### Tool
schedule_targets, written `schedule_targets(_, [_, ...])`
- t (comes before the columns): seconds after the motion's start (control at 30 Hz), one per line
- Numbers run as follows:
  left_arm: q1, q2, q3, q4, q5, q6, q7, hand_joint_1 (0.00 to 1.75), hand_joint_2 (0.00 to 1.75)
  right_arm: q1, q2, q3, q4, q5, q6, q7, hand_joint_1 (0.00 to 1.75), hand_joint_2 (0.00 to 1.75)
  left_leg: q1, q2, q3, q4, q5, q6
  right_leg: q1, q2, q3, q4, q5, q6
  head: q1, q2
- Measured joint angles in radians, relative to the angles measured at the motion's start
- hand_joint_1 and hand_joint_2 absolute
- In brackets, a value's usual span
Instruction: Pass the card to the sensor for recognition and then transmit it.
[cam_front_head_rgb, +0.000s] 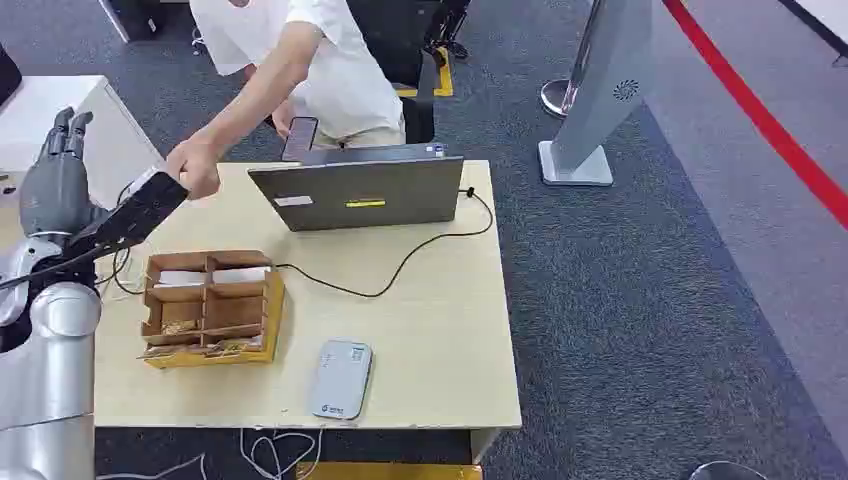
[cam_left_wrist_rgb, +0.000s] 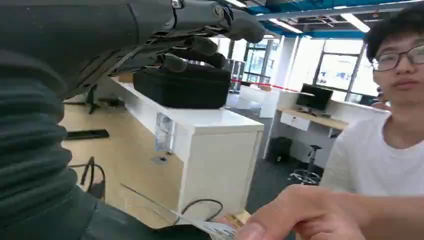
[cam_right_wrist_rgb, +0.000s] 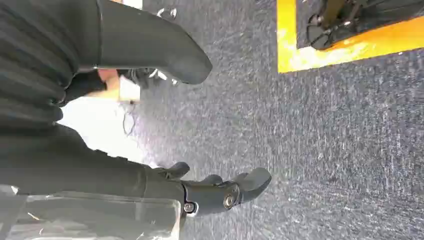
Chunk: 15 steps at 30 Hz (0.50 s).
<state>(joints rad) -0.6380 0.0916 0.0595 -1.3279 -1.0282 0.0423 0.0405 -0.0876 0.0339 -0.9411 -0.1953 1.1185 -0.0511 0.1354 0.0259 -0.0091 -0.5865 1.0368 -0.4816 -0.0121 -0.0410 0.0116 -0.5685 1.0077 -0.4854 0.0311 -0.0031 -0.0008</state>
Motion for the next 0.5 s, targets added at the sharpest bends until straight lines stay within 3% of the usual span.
schedule_targets(0.03, [-0.016,0.009,-0.007,0.015,-0.025,-0.005,0.015,1.75,1.75,0.000,-0.001,0.002,0.000,0.005,0.000,0.004,0.00,1.75,0.000,0.000,0.000,0.000,0.000,0.000,0.000,0.000,0.000,0.000,0.000,0.000,0.000,0.000])
schedule_targets(0.33, [-0.132,0.059,-0.061,0.129,-0.258,-0.055,0.142,1.75,1.75,-0.001,-0.009,0.017,0.002,0.066,0.003,0.031,0.00,1.75,0.000,0.000,0.000,0.000,0.000,0.000,0.000,0.000,0.000,0.000,0.001,0.001,0.000,0.000])
schedule_targets(0.5, [-0.152,0.071,-0.074,0.159,-0.278,-0.057,0.143,1.75,1.75,-0.002,-0.011,0.021,0.005,0.076,0.008,0.034,0.00,1.75,0.000,0.000,-0.001,0.000,0.000,0.000,0.000,0.000,0.000,0.000,0.001,0.001,0.000,0.000])
